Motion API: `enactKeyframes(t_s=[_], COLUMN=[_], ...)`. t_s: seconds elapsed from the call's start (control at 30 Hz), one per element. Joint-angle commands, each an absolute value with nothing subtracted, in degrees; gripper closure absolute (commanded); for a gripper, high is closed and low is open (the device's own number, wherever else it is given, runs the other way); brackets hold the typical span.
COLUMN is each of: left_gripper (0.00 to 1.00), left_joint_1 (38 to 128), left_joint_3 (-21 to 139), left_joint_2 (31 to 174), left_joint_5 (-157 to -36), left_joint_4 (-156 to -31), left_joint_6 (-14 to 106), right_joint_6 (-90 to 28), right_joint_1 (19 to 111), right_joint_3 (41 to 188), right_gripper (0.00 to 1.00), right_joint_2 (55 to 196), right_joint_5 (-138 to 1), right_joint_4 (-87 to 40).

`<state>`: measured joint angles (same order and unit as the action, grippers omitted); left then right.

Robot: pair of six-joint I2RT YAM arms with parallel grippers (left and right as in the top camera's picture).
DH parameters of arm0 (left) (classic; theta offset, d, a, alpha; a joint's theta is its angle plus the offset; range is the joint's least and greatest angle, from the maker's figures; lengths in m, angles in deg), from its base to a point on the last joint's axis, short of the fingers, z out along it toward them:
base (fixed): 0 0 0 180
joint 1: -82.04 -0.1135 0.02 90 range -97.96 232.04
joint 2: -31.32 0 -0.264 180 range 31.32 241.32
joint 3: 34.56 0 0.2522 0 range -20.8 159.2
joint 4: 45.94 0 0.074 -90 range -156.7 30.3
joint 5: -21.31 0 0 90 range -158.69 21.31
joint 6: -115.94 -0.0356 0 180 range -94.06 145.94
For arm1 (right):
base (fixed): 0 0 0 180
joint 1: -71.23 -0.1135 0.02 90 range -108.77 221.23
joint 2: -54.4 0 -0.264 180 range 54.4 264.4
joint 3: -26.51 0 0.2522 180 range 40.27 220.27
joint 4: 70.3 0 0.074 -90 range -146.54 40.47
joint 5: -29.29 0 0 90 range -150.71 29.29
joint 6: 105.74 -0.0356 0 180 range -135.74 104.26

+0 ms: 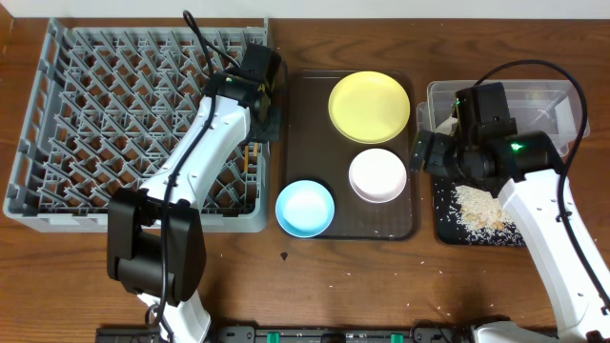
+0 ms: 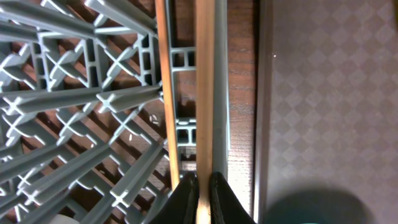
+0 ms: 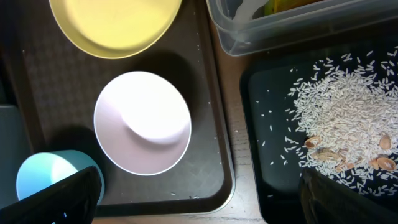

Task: Sort waste into correct bins and load items into the dishwasher
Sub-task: 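Reach the left gripper to the white bowl and grasp its rim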

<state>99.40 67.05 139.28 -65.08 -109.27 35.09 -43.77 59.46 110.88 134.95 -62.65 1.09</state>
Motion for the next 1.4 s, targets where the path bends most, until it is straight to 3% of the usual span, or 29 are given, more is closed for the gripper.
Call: enactKeyframes(t_s=[0.0, 0.33, 0.53, 0.8, 0.97, 1.13, 1.37], left_gripper=[0.84, 0.84, 0.83, 0.56, 0.5, 0.46, 0.43], left_joint_1=[99.3, 98.7, 101.2, 115.1, 119.8, 120.8, 120.8], left_joint_3=[67.2, 67.3, 67.4, 67.3, 66.8, 66.7, 66.7], left_joint_2=[139.5, 134.7, 132.3, 129.9, 132.6, 136.5, 141.4], left_joint_5=[-64.6, -64.0, -69.8, -69.6, -69.6, -73.5, -78.2], left_joint_4=[-109.9, -110.4, -113.0, -111.4, -111.0, -109.4, -106.3], left_joint_6=[34.7, 36.0, 37.1, 34.1, 38.1, 39.4, 39.6], right_joint_6=[-43.1, -43.1, -43.1, -43.1, -43.2, -45.3, -37.5], right_joint_1=[59.2, 59.2, 59.2, 59.2, 60.8, 69.0, 79.9], right_joint_3=[111.4, 111.4, 111.4, 111.4, 111.4, 111.4, 111.4], right_gripper=[0.01, 0.01, 0.01, 0.01, 0.01, 0.01, 0.02], right_joint_2=[134.5, 134.5, 134.5, 134.5, 134.4, 134.4, 134.4], right_joint_5=[-62.7, -62.7, -62.7, -62.7, -62.6, -64.3, -78.8], right_joint_4=[1.1, 1.1, 1.2, 1.1, 3.5, 7.3, 6.2])
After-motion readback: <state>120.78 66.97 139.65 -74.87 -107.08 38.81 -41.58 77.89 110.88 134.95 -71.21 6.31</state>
